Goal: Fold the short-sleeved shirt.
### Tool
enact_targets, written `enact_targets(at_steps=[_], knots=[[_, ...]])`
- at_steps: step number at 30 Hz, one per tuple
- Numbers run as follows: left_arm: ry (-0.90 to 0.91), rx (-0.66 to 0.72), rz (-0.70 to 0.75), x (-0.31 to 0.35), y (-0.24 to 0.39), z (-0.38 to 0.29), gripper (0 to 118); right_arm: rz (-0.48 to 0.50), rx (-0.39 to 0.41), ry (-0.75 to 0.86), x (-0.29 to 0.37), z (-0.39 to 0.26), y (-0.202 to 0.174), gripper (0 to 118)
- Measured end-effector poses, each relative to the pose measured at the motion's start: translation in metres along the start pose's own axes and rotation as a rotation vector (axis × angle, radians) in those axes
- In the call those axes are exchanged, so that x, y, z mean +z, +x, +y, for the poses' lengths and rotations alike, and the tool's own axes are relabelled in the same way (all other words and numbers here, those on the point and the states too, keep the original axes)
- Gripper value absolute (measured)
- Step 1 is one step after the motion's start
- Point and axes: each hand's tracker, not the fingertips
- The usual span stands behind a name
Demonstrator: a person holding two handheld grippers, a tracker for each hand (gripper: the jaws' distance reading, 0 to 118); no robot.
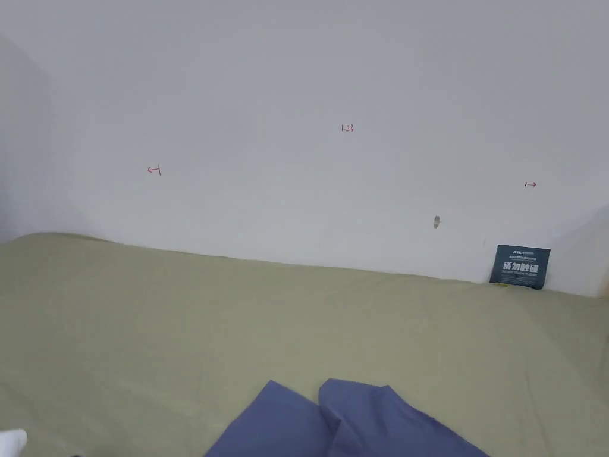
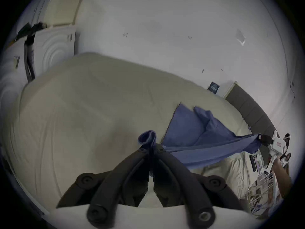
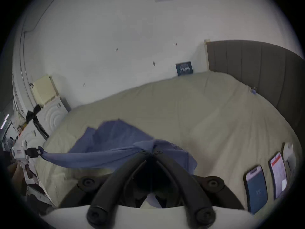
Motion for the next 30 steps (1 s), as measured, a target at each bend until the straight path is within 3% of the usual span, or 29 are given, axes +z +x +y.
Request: enact_targets(at_steps=[5,7,8,9,10,11,12,13,19,23,24,25,26,27,30], knots=[[-0.08,0.052,0.013,-0.016,-0.014,-0.028,2,-0.023,0.0,-0.12,0.0,-0.033,0.005,0],[-0.077,0.082,0.007,-0.02,-0.021,-0.034,16,-0.003,-0.028,-0.123,-0.005,-0.041,0.015,1],[-0.074,0.094,-0.003,-0.021,-0.022,-0.037,39,0.026,-0.057,-0.13,-0.004,-0.041,0.017,6],[-0.066,0.105,0.004,-0.02,-0.023,-0.038,93,0.076,-0.071,-0.131,-0.003,-0.04,0.017,45],[-0.065,0.115,-0.008,-0.021,-0.022,-0.039,118,0.11,-0.059,-0.094,0.002,-0.038,0.015,75],[-0.049,0.139,-0.086,-0.019,-0.02,-0.039,117,0.152,-0.048,-0.048,0.011,-0.036,0.011,82],[0.043,0.175,-0.124,-0.007,-0.016,-0.036,116,0.216,-0.035,0.004,0.02,-0.032,0.006,82],[0.021,0.163,-0.135,-0.003,-0.008,-0.033,116,0.216,-0.035,0.041,0.027,-0.024,-0.001,82],[0.191,-0.044,-0.024,0.032,0.068,0.009,114,-0.018,0.094,0.201,0.062,0.019,-0.075,81],[0.331,-0.157,0.086,0.055,0.144,0.006,99,-0.096,0.152,0.248,0.076,0.004,-0.131,79],[0.356,-0.174,0.084,0.057,0.162,0.0,81,-0.091,0.155,0.238,0.079,-0.005,-0.145,74],[0.341,-0.18,0.079,0.058,0.176,-0.006,54,-0.084,0.161,0.237,0.081,-0.015,-0.154,44],[0.341,-0.18,0.08,0.059,0.184,-0.016,16,-0.103,0.172,0.217,0.08,-0.025,-0.165,1],[0.358,-0.187,0.086,0.058,0.195,-0.029,0,-0.153,0.168,0.196,0.083,-0.037,-0.176,0],[0.263,-0.202,0.096,0.053,0.221,-0.072,0,-0.099,0.199,0.101,0.088,-0.075,-0.2,0]])
